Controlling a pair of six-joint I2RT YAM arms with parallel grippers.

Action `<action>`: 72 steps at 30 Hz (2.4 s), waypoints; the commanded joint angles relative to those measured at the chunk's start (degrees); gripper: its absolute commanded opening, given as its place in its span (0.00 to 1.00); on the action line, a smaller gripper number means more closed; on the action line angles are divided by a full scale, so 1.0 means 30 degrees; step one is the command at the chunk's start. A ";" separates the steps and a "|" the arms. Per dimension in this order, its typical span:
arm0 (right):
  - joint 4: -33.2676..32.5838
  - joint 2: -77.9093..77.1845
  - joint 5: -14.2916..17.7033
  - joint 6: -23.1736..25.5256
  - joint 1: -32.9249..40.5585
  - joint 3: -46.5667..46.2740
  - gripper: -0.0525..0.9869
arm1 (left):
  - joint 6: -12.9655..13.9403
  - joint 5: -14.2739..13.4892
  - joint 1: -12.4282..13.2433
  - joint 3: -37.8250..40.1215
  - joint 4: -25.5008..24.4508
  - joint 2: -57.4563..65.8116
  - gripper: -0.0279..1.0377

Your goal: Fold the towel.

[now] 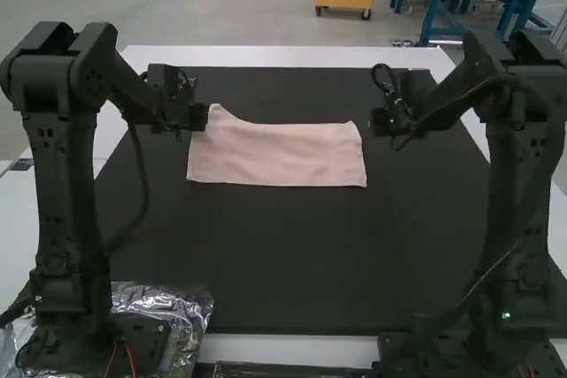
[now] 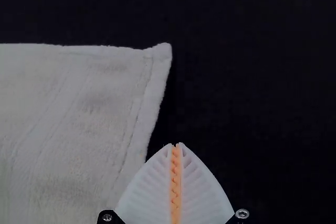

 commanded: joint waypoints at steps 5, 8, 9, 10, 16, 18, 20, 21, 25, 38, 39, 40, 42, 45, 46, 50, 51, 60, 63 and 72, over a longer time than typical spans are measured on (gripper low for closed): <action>-0.0421 -0.1947 -0.1113 0.0278 -0.0614 -0.1166 0.03 | 0.0385 0.0663 0.0496 -0.1053 -0.0355 -0.1491 0.05; -0.0392 -0.2504 -0.1318 0.0542 -0.0614 -0.1752 0.03 | 0.0385 0.0663 0.0526 -0.1697 -0.0150 -0.1843 0.05; -0.0421 -0.2621 -0.1376 0.0571 -0.0585 -0.1869 0.03 | 0.0385 0.0663 0.0526 -0.1815 -0.0121 -0.1901 0.05; -0.0392 -0.2679 -0.1552 0.0630 -0.0526 -0.1957 0.03 | 0.0414 0.0663 0.0526 -0.1873 -0.0150 -0.1960 0.05; -0.0392 -0.2679 -0.1787 0.1069 -0.0438 -0.2074 0.15 | 0.0444 0.0605 0.0409 -0.2254 0.0289 -0.1989 0.05; -0.0304 -0.2738 -0.1816 0.1480 -0.0555 -0.2074 0.18 | 0.0385 0.0605 0.0409 -0.2166 0.0319 -0.1989 0.05; -0.0041 -0.2826 -0.1787 0.2007 -0.0526 -0.2045 0.59 | 0.0444 0.0517 0.0350 -0.2166 0.0319 -0.1989 0.20; 0.0135 -0.2855 -0.1728 0.1978 -0.0438 -0.2016 0.81 | 0.0444 0.0458 0.0291 -0.2195 0.0407 -0.1989 0.49; 0.0721 -0.2914 -0.1640 0.2007 -0.0262 -0.1928 0.94 | 0.0034 0.0370 0.0350 -0.2195 0.1022 -0.1989 0.95; 0.1717 -0.0863 -0.1201 0.1773 0.1349 -0.0170 0.94 | -0.0435 0.0077 0.0291 -0.2108 0.3307 -0.1228 0.94; 0.1717 -0.0599 -0.1113 0.1773 0.1408 0.0035 0.94 | -0.0435 -0.0069 0.0321 -0.2078 0.3366 -0.1081 0.94; 0.1717 -0.0336 -0.1083 0.1802 0.1496 0.0269 0.94 | -0.0435 -0.0157 0.0379 -0.2078 0.3454 -0.0935 0.94; 0.1717 0.0162 -0.0937 0.1773 0.1613 0.0680 0.94 | -0.0406 -0.0157 0.0409 -0.2078 0.3541 -0.0671 0.94; 0.1688 0.0807 -0.0849 0.1714 0.1730 0.1148 0.94 | -0.0347 -0.0157 0.0643 -0.2078 0.3659 -0.0231 0.94; 0.1688 0.0983 -0.0761 0.1626 0.1789 0.1265 0.94 | -0.0347 -0.0157 0.0701 -0.2078 0.3776 -0.0056 0.94; 0.1688 0.1715 -0.0527 0.1480 0.1876 0.1734 0.94 | -0.0318 -0.0186 0.1024 -0.1932 0.4039 0.0530 0.94; 0.1688 0.1862 -0.0498 0.1450 0.1847 0.1822 0.94 | -0.0318 -0.0157 0.1082 -0.1873 0.4039 0.0677 0.94; 0.1688 0.3268 0.0059 0.0776 0.2228 0.2174 0.94 | -0.0318 -0.0157 0.1200 -0.1258 0.4274 0.1995 0.94; 0.1659 0.3707 0.0176 0.0689 0.2257 0.2320 0.93 | -0.0318 -0.0157 0.1200 -0.1024 0.4274 0.2464 0.94; 0.1102 0.4909 0.0293 0.0073 0.2345 0.2818 0.47 | -0.0259 -0.0098 0.1200 -0.0584 0.4303 0.3431 0.56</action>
